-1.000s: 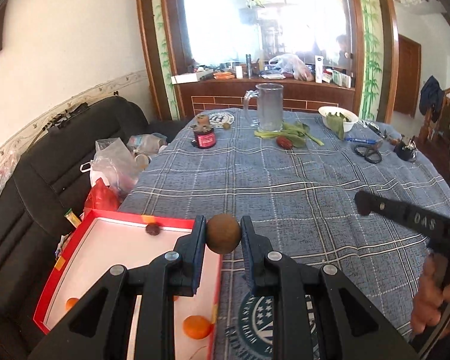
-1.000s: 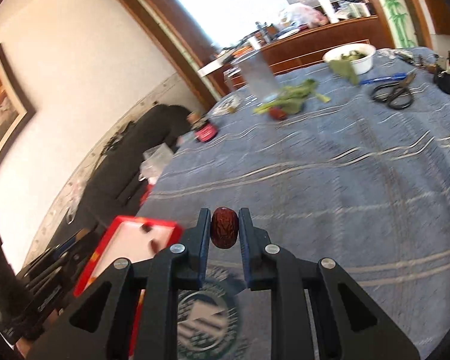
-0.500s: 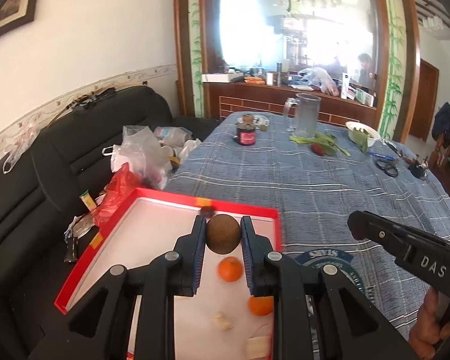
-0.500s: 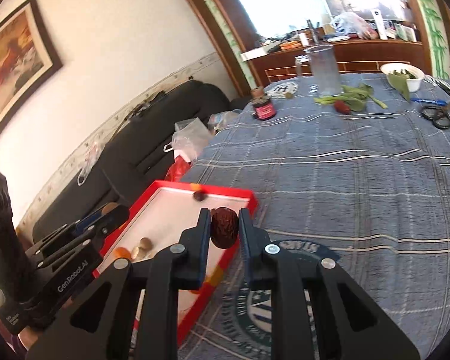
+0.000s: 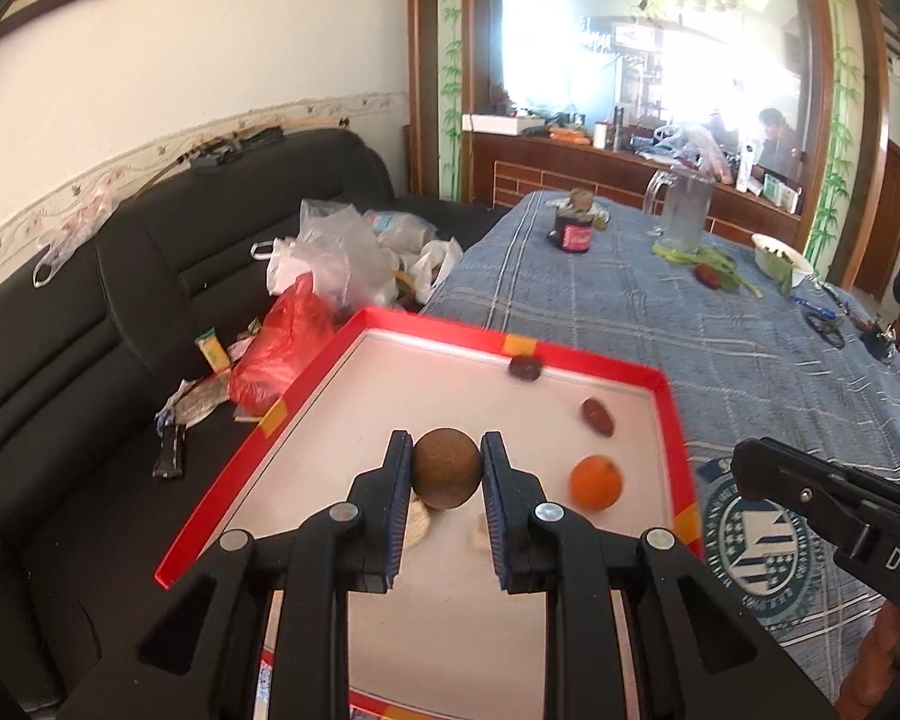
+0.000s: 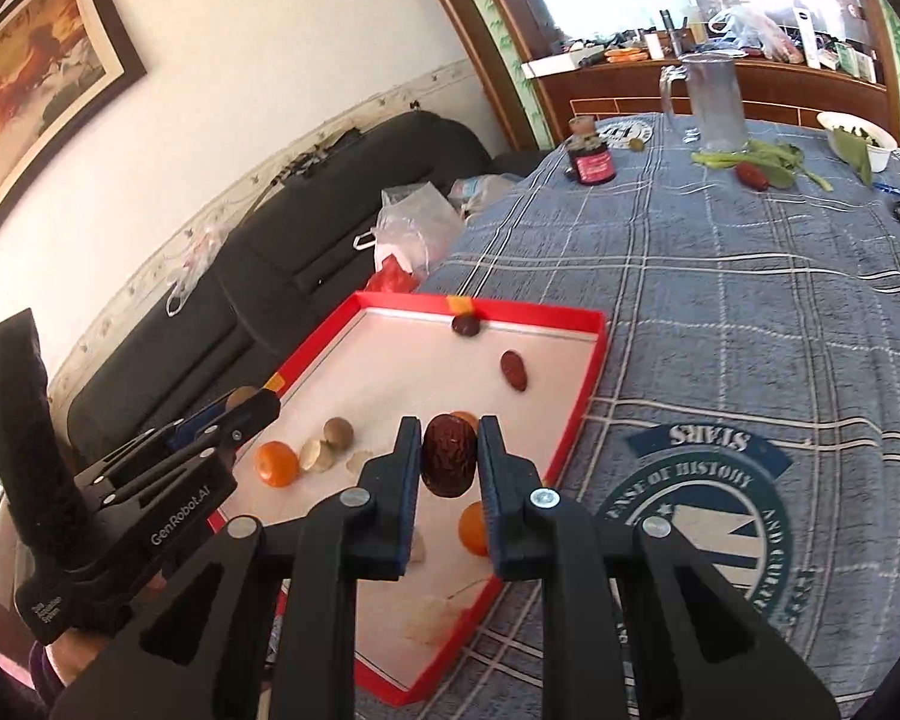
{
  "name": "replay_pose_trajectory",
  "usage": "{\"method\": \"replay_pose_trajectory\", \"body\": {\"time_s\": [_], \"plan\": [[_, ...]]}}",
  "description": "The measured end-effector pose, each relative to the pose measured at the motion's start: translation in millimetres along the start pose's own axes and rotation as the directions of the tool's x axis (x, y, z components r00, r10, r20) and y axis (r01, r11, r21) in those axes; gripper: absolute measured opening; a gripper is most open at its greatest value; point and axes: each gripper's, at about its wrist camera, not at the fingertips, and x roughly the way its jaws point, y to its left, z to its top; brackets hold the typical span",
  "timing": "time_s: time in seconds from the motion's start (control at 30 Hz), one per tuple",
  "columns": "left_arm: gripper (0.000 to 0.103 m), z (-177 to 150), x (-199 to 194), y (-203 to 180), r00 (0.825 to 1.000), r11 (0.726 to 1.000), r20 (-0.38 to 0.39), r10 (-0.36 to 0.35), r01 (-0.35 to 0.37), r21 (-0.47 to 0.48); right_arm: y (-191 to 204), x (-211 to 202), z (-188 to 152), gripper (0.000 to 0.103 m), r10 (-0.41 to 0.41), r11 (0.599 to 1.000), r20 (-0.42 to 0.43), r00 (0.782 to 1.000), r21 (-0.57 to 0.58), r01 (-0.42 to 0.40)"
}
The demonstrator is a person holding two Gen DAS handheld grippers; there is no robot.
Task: Organize fruits
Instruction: 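Carry the date and the brown nut over the red tray with both tools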
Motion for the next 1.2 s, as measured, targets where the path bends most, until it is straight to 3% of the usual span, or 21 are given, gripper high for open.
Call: {"method": "replay_pose_trajectory", "body": {"time_s": [0.27,0.5,1.2], "plan": [[0.022,-12.4,15.9,7.1,0.999,1.0,-0.047,0.004,-0.004,0.013,2.0,26.2,-5.7,0.021,-0.056,0.998,-0.025,0.998,-0.028,0.056],[0.022,-17.3,26.5,3.4,0.997,1.0,-0.08,-0.013,0.015,0.023,-12.4,55.5,9.1,0.021,-0.102,0.995,-0.043,0.994,0.005,0.102],[0.022,-12.6,44.5,-2.0,0.995,0.999,-0.102,0.005,-0.001,0.043,-27.4,88.4,18.6,0.021,-0.112,0.992,-0.05,0.992,0.055,0.115]]}}
